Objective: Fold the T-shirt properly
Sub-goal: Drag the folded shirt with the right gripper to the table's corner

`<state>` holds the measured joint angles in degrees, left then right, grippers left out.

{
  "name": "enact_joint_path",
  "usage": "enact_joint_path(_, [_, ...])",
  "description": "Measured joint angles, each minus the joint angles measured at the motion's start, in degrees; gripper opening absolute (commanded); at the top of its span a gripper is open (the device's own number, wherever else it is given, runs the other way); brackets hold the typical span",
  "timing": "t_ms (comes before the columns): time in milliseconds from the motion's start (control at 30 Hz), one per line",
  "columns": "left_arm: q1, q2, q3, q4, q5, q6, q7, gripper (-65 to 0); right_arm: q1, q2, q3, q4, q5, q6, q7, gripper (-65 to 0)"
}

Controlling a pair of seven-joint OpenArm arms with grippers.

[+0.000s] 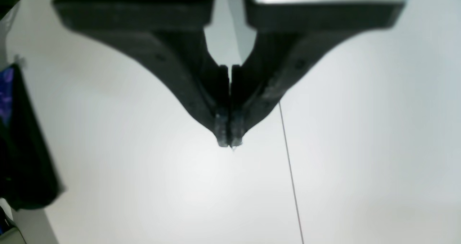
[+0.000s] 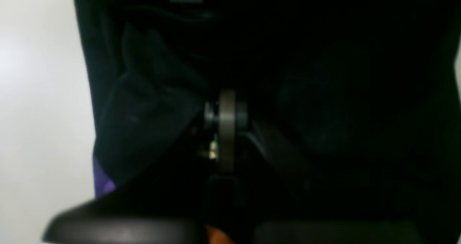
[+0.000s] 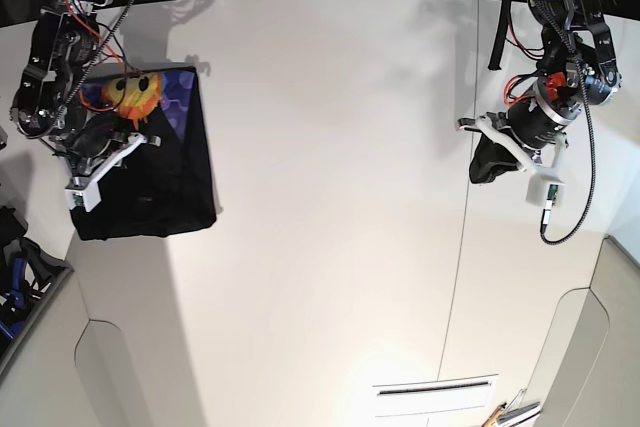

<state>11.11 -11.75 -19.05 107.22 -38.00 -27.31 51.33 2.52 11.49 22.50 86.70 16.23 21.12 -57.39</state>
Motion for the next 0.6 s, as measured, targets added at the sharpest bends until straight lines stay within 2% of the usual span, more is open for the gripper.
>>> enact_joint_path(167, [-0.02, 0.00, 0.00, 0.00, -0.02, 0.00, 0.00, -65.0, -0.13, 1.75, 3.48, -0.09, 3.93, -0.17, -0.83, -65.0])
enact_joint_path(367, [-0.15, -0.20, 0.00, 0.00, -0.02, -0.02, -1.31, -65.0, 1.29, 1.97, 3.52, 0.59, 9.62, 0.46, -1.51, -65.0])
enact_joint_path(500, [-0.96, -1.77, 0.00, 1.42, -0.02, -0.07, -1.20, -65.0, 4.20, 2.01, 3.52, 6.95, 11.58, 2.93, -1.31, -65.0])
enact_joint_path(600, [-0.74, -2.67, -0.24, 5.33, -0.11, -0.07, 2.27, -65.0, 4.63, 1.99, 3.52, 13.29, 12.28, 3.61, -2.03, -65.0])
